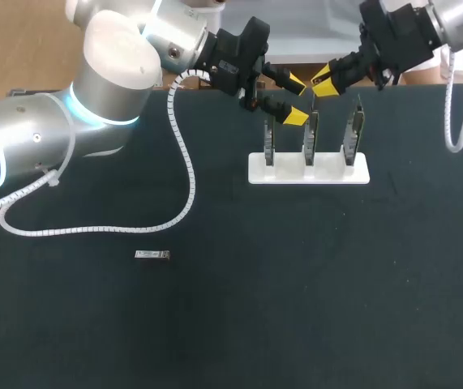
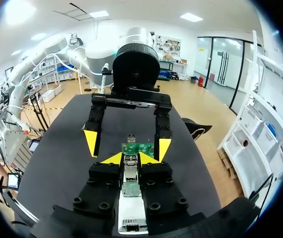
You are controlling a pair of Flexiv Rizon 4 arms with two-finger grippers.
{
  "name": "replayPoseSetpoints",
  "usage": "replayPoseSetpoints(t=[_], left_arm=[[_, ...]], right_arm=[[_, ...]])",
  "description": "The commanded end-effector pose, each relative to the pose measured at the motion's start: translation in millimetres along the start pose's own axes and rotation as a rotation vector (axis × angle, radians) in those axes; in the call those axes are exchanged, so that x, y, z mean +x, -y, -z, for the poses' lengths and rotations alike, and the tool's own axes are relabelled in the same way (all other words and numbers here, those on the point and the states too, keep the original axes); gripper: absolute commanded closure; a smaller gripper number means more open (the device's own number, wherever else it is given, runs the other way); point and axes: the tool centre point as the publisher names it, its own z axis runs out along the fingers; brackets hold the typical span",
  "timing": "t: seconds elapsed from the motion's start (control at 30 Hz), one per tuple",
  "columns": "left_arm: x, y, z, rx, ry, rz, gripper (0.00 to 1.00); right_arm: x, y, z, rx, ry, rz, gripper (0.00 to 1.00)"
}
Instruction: Pick up the optical module with the left hand, and insert it into the network port with the right hand.
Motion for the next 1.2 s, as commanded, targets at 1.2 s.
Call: replayPoseSetpoints(t=[1.2], left_arm=[[-0.3, 0.4, 0.0, -0.001, -0.003, 0.001, 0.00]], right_arm=[[0.2, 9.7, -0.7, -0.019, 0.014, -0.044, 1.00]])
